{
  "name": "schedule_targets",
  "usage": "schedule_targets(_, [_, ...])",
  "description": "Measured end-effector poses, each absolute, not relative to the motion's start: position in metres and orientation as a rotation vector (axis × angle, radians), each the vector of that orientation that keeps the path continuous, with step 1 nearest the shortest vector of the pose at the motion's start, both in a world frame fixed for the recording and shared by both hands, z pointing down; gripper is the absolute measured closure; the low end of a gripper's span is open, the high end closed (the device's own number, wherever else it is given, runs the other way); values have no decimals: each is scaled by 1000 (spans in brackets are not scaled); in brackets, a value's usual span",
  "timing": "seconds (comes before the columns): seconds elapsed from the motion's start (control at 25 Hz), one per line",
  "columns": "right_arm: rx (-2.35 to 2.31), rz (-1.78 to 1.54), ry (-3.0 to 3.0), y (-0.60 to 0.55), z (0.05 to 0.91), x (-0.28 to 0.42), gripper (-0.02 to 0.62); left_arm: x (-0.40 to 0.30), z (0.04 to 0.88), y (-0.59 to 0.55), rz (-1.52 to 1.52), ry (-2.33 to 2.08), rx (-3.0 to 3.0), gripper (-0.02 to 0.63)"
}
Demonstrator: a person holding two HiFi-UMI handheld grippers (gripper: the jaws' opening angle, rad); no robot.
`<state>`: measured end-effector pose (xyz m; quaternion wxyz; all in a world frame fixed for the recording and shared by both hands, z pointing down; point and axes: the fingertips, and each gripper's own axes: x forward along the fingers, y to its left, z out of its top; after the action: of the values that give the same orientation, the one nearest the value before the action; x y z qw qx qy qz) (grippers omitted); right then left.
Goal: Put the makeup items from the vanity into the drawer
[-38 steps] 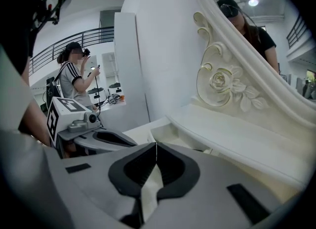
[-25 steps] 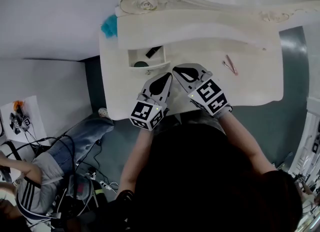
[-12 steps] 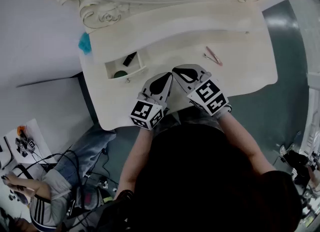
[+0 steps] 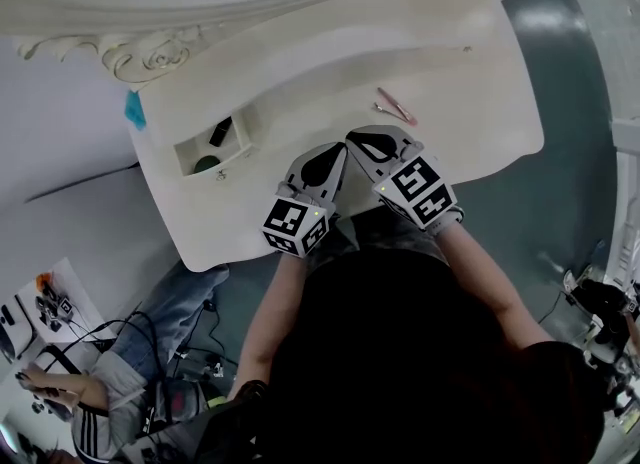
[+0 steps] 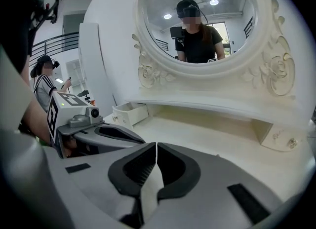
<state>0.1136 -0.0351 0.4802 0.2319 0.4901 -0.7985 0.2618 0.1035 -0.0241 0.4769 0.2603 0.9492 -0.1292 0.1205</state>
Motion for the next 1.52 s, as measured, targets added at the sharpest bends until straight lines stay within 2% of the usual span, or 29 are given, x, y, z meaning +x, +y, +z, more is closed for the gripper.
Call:
schedule_targets(0.48, [1307,671,-2061,-33,512,166,569,142,488,-18,386,-348,2584,595])
schedule_targets(0.64, [1265,550,-2008,-40,516,181,566,148,487,-22,384,-360,2588,595])
schedule_targets(0.84, [1160,451,-1950,-41,529,184,531,148,489,-26,395,-388,2593,595])
schedule_targets(1.08, [1163,533,-1936,-44,540,189,499,148,490,-33,387,-423,2587,595])
schedule_targets(1.28, [1151,608,-1928,-45,548,191,500,148,488,-38,378,-441,2585,595])
schedule_targets(1.52, [1130,593,-1921,-43,547,186,537,141,486,-41,368,-468,2580,595])
